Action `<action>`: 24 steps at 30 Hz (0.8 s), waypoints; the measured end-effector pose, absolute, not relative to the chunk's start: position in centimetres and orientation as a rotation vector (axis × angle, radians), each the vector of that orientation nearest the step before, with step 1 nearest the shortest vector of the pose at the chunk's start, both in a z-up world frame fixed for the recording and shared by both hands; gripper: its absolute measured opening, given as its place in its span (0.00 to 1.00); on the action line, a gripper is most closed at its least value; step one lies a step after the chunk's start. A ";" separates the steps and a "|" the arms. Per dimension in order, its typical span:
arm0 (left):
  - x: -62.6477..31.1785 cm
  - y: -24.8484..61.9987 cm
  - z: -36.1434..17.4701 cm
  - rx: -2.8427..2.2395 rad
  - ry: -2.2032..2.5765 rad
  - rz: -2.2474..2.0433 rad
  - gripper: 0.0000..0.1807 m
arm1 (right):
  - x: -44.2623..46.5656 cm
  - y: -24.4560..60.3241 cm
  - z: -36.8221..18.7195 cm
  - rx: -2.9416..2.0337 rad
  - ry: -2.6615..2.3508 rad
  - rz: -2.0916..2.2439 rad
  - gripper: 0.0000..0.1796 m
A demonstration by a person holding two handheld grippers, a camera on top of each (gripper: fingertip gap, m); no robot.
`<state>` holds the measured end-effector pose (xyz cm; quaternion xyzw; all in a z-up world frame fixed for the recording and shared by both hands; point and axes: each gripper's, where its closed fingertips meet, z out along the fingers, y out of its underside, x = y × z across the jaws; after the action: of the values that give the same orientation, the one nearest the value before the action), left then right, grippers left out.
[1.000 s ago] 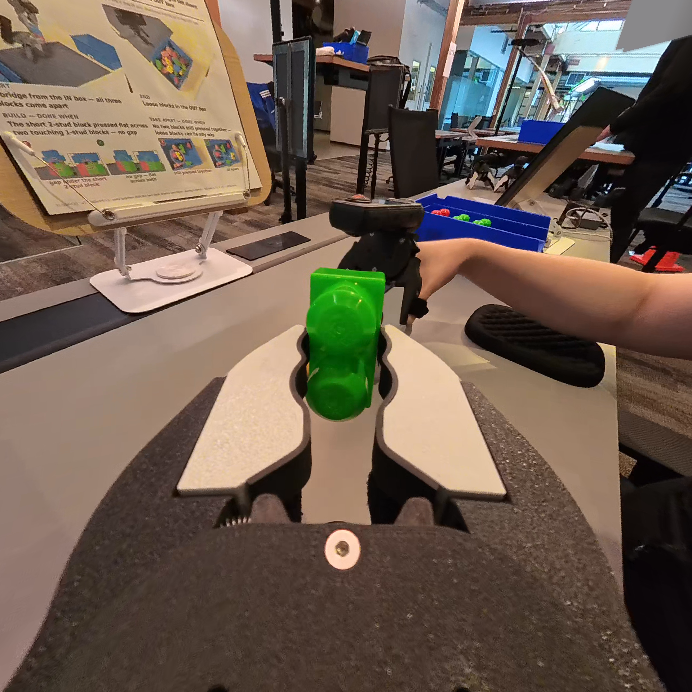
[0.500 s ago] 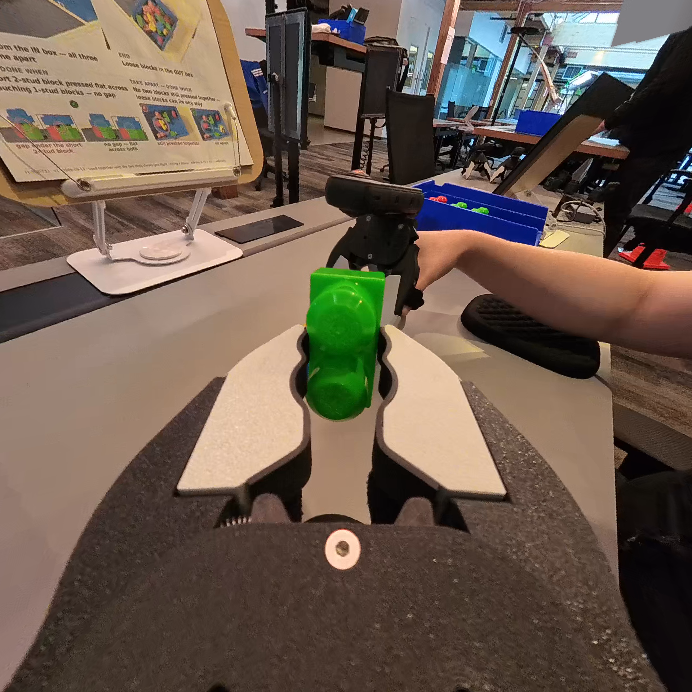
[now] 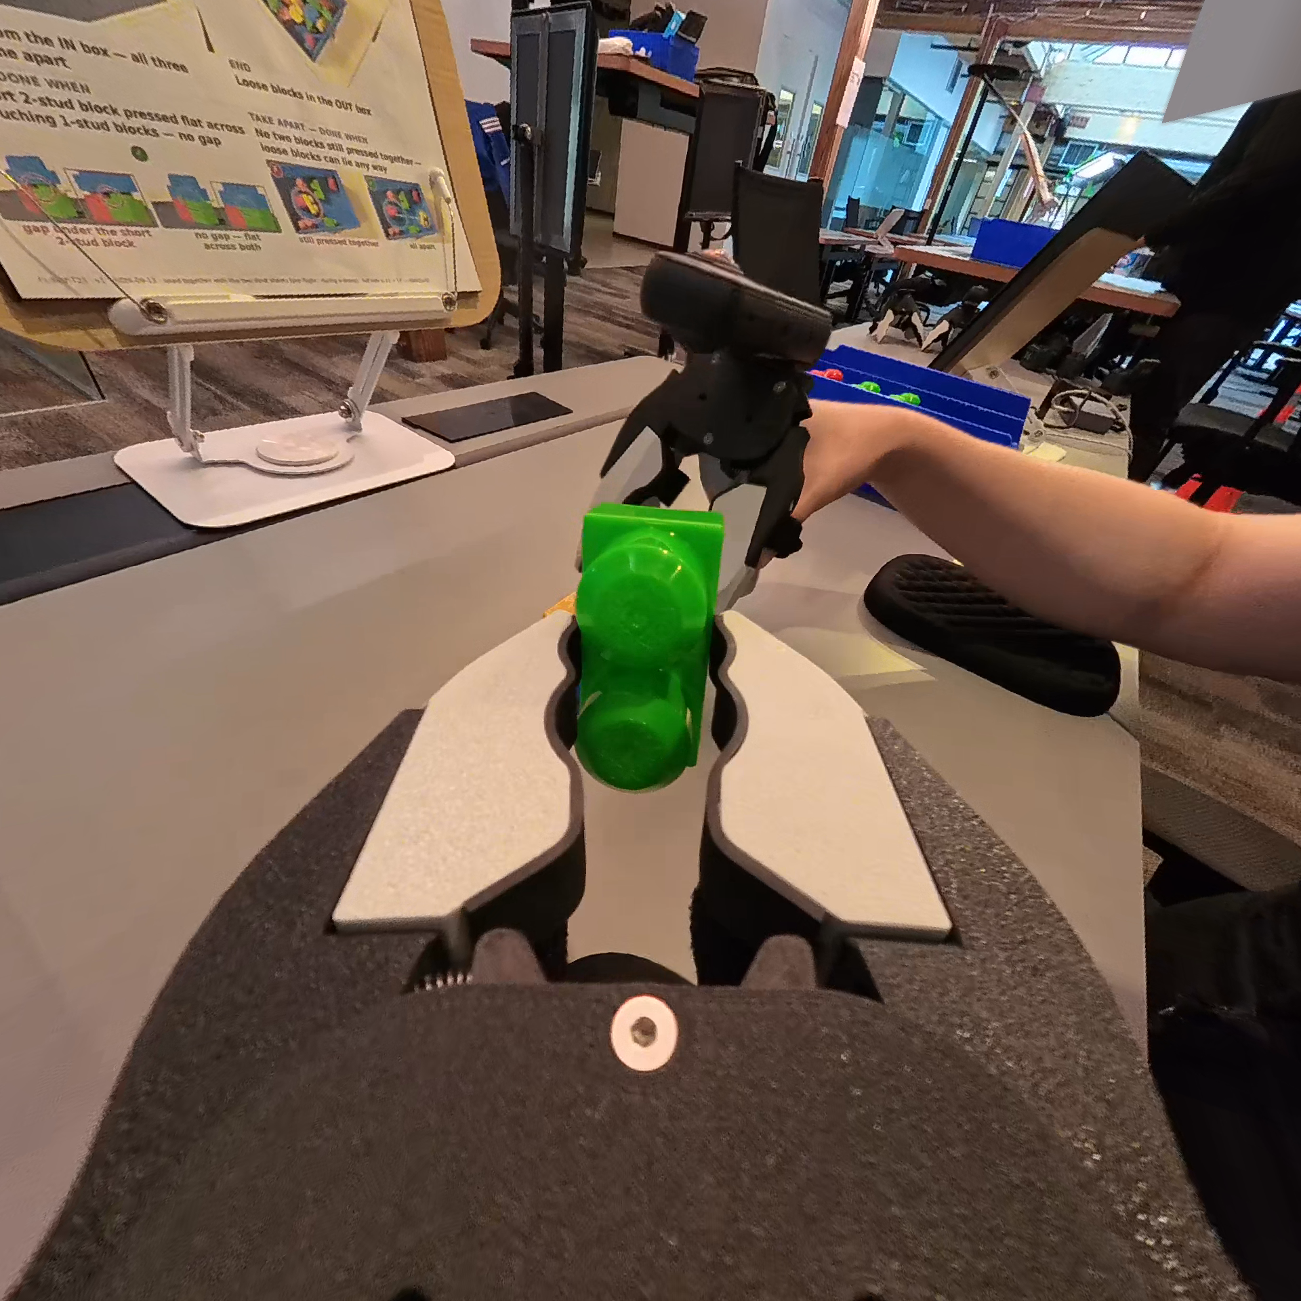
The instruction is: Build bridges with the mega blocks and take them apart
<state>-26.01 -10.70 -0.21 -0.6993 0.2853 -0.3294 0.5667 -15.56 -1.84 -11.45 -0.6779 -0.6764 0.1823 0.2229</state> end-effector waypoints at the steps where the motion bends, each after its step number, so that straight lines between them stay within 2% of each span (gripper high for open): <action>1: -25.9 -10.7 -0.3 -1.645 0.673 -0.776 0.19 | -15.8 -1.8 -11.6 -1.864 -1.890 0.487 0.47; 8: -25.6 -11.0 -0.6 -1.652 0.686 -0.782 0.19 | -16.8 -0.8 -13.2 -1.954 -1.968 0.399 0.53; 24: -25.8 -11.6 -0.8 -1.639 0.685 -0.819 0.19 | -16.6 -0.8 -15.5 -2.093 -2.129 0.266 0.51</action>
<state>-25.77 -11.63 -0.80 -0.6951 0.2905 -0.3474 0.5584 -16.65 -0.85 -15.52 -0.6963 -0.7086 0.0884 0.0721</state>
